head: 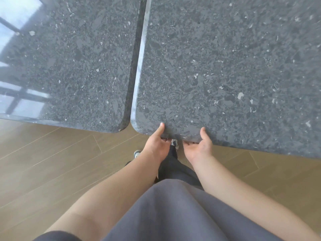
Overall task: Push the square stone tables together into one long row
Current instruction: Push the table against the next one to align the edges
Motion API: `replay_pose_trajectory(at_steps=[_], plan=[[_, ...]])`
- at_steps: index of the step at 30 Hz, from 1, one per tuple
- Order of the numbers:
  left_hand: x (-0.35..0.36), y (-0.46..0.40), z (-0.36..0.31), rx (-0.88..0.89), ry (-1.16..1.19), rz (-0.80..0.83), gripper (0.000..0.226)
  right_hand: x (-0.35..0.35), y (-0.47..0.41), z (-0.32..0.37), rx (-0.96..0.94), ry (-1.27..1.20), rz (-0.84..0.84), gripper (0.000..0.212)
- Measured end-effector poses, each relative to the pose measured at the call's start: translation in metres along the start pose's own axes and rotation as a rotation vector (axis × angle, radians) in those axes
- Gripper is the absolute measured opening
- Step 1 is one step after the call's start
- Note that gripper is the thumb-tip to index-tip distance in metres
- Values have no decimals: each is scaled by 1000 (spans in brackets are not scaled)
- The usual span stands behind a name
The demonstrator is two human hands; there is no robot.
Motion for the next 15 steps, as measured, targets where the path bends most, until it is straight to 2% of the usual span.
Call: replay_pose_trajectory(at_steps=[2,5,8,12,15], plan=[[-2,-2,-4,44,-26,-22,33,-3,0,6,-21,15,-10,35],[-6,-5,-3,76,-141,-32,40,-2,1,9,4,57,25,23],[-10,-10,6,53,-106,-10,49,-6,0,14,14,106,57,26],[-8,-13,14,53,-51,32,33,-10,-1,18,-2,42,56,38],[-3,-12,14,79,-91,21,42,-6,-3,24,-24,-30,71,26]])
Point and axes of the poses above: each hand's wrist, its own y-axis away from the middle knuckle, its own x-axis out of the palm, z = x × y, the point moved 9 cm from there along -y, towards the middle knuckle, and after that the axes turned 6 degrees about -y, right-handed, at the moved point
